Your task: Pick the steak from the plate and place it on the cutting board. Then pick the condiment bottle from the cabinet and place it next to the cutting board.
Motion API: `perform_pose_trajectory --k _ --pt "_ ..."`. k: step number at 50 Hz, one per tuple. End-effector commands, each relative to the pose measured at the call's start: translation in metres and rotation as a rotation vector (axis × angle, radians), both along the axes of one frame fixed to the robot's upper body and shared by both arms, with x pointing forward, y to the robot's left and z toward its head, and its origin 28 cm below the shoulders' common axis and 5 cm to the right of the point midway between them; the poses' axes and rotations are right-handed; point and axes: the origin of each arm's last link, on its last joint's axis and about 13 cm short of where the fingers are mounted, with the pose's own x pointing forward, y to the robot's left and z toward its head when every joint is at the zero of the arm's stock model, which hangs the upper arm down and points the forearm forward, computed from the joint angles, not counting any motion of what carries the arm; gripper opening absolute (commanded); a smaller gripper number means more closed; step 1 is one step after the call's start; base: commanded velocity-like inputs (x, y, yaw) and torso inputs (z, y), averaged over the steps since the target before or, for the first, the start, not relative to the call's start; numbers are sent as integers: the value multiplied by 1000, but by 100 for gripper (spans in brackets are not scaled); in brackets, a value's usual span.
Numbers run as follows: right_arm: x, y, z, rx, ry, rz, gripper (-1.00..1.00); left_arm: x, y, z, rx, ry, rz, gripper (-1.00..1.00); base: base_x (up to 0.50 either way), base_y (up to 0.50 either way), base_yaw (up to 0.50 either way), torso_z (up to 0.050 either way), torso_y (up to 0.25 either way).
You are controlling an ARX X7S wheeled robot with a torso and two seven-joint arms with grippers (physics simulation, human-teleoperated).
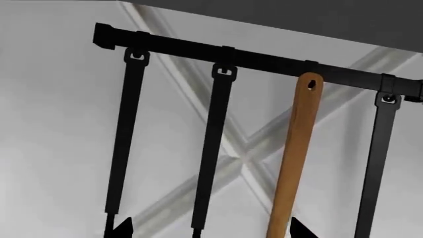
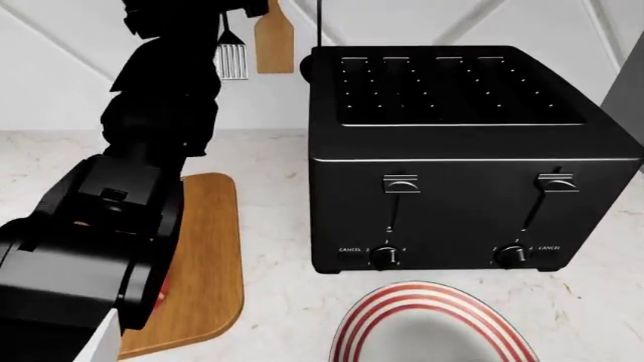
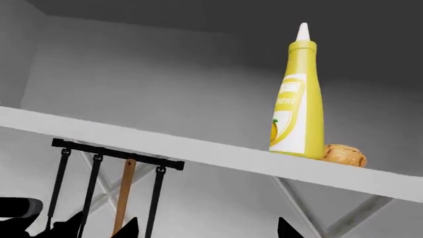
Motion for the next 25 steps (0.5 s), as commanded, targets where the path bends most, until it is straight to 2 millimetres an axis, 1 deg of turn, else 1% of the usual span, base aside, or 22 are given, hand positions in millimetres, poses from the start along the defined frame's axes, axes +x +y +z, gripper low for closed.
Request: perform_pose_trajectory --k 1,11,16,25 --pt "-17 2 -1 41 -72 -21 100 1 4 -25 -12 59 26 100 0 0 0 0 0" --pt "-35 5 -7 66 -126 -43 100 1 5 -42 0 127 37 100 0 0 0 0 0" --pt "-47 6 -9 78 -176 -65 100 1 5 -46 16 159 57 100 0 0 0 0 0" --pt "-66 8 -5 51 -236 -57 100 0 7 -50 -5 192 55 100 0 0 0 0 0"
